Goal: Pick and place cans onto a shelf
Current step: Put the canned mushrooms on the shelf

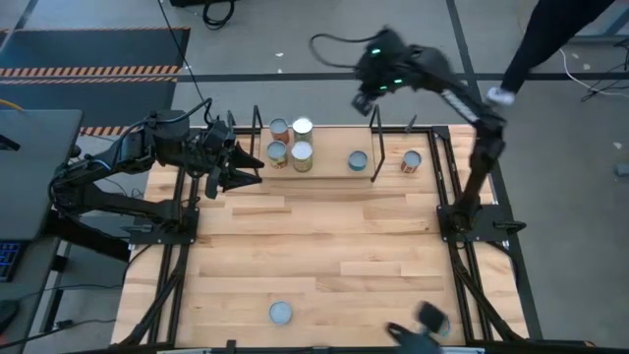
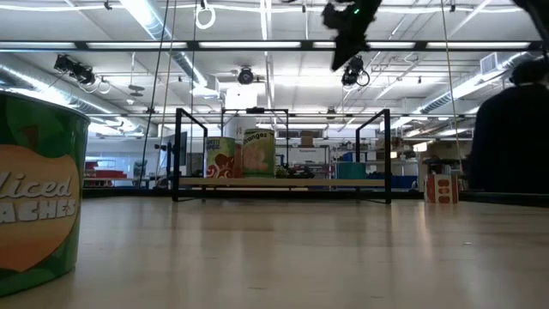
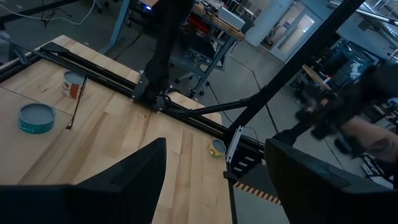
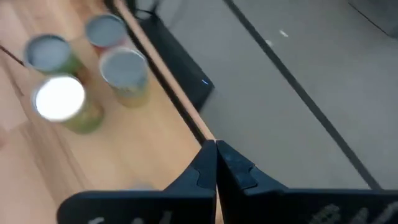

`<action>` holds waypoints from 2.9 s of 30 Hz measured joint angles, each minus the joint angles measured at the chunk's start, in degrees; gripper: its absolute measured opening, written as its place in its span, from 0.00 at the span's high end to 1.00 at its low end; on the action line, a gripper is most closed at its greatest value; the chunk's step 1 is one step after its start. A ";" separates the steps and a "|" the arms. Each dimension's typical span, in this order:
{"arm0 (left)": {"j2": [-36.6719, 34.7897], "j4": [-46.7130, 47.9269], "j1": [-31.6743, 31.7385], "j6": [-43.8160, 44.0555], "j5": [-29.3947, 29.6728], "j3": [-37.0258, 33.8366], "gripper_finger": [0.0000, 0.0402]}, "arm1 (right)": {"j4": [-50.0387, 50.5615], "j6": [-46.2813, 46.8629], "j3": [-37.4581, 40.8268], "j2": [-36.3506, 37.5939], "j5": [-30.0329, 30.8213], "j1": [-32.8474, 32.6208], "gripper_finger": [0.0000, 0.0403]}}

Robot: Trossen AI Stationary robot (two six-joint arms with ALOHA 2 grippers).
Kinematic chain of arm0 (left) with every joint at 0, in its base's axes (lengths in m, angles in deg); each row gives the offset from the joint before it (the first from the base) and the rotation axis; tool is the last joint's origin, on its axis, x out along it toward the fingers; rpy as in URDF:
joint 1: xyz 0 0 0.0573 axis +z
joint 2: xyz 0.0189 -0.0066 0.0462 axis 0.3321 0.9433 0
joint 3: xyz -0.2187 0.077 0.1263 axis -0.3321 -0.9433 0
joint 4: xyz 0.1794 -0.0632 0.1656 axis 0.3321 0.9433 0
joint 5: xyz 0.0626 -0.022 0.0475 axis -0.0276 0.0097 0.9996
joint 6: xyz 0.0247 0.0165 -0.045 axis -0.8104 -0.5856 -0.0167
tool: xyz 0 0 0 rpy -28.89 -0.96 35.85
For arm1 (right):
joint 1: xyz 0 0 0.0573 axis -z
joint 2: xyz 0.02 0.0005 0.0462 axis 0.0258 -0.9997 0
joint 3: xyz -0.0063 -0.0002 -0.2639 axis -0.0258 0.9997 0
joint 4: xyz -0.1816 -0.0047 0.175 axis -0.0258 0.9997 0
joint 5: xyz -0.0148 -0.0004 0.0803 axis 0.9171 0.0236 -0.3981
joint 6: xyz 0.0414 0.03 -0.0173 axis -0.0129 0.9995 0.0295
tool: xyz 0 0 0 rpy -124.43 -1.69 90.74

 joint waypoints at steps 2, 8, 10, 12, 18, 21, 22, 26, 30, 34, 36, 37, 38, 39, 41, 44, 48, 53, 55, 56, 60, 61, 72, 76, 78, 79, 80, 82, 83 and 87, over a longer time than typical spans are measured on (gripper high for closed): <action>0.01 0.00 -0.01 0.01 0.00 0.00 0.32 | 3.77 1.61 0.15 3.60 2.00 0.84 0.99; -0.01 0.00 0.01 -0.01 0.00 0.00 0.32 | 9.33 9.71 8.10 16.54 3.58 3.54 0.97; -0.01 0.00 0.01 0.01 0.00 0.00 0.32 | 9.65 13.27 13.36 20.88 4.53 4.28 0.94; 0.01 0.00 0.02 -0.01 0.00 0.00 0.32 | 9.73 17.53 19.59 25.10 4.56 5.32 0.89; -0.01 0.00 0.02 0.01 0.00 0.00 0.32 | 7.58 21.94 38.13 35.37 0.86 5.87 0.68; 0.01 0.00 0.00 0.01 0.00 0.00 0.32 | 2.75 23.37 43.10 40.50 -6.04 2.00 0.59; 0.01 0.00 -0.01 0.01 0.00 0.00 0.32 | 0.83 24.57 44.02 42.12 -8.26 0.20 0.57; 0.01 0.00 0.02 0.01 0.00 0.00 0.32 | -4.10 31.77 45.54 46.84 -12.11 -10.15 0.56; -0.01 0.00 0.01 0.01 0.00 0.00 0.32 | -4.31 44.26 45.65 48.27 -10.47 -24.13 0.58; 0.00 0.00 0.01 -0.01 0.00 0.00 0.32 | -4.89 57.66 45.66 47.08 -4.98 -40.52 0.59; 0.01 0.00 0.02 0.01 0.00 0.00 0.32 | -4.86 62.52 45.66 45.29 -1.21 -48.37 0.59; -0.01 0.00 0.00 0.01 0.00 0.00 0.32 | -4.78 64.30 45.66 44.24 0.52 -51.99 0.59; 0.01 0.00 0.00 -0.01 0.00 0.00 0.32 | -4.68 65.81 45.66 42.96 2.12 -55.30 0.59; 0.01 0.00 0.01 -0.01 0.00 0.00 0.32 | -4.65 66.84 45.66 41.52 3.61 -58.17 0.59; 0.01 0.00 -0.01 0.01 0.00 0.00 0.32 | -4.65 68.48 45.66 38.17 6.67 -63.18 0.59; -0.01 0.00 -0.01 0.01 0.00 0.00 0.32 | -4.39 73.93 45.68 32.81 11.28 -68.60 0.58; -0.01 0.00 0.01 0.01 0.00 0.00 0.32 | -4.77 71.51 45.68 25.91 5.09 -74.22 0.53; 0.00 0.00 0.00 -0.01 0.00 0.00 0.32 | -8.79 78.65 45.69 19.18 2.40 -85.52 0.42; 0.00 0.00 0.00 0.01 0.00 0.00 0.32 | -8.52 84.44 45.70 16.07 2.76 -90.24 0.38; 0.01 0.00 -0.01 0.01 0.00 0.00 0.32 | -8.57 86.35 45.70 14.58 2.85 -92.50 0.36; 0.01 0.00 0.02 0.00 0.00 0.00 0.32 | -10.56 95.11 45.70 8.89 2.90 -100.55 0.29; 0.00 0.00 0.02 -0.01 0.00 0.00 0.32 | -10.92 98.17 45.72 7.69 2.69 -102.08 0.27; 0.01 0.01 0.00 -0.01 0.00 0.00 0.32 | -14.63 105.96 45.68 0.58 -0.43 -107.70 0.10; 0.01 0.00 0.00 -0.01 0.00 0.00 0.32 | -14.14 112.12 45.66 -1.10 0.60 -107.65 0.07; 0.01 0.00 -0.01 0.01 0.00 0.00 0.32 | -12.54 115.45 45.71 -2.27 -0.11 -107.53 0.06; 0.01 0.00 0.00 0.01 0.00 0.00 0.32 | -12.16 116.99 45.78 -2.63 -1.06 -107.13 0.06; 0.01 0.00 0.02 -0.01 0.00 0.00 0.32 | -12.08 118.45 45.95 -2.85 -2.87 -106.59 0.05; 0.01 0.00 0.00 0.01 0.00 0.00 0.32 | -12.40 119.23 45.97 -2.88 -5.79 -105.31 0.04; 0.01 0.00 0.01 0.01 0.00 0.00 0.32 | -12.44 119.26 45.97 -3.03 -6.67 -104.79 0.03; 0.01 0.00 0.00 -0.01 0.00 0.00 0.32 | -13.50 119.22 47.20 -2.92 -8.95 -103.16 0.01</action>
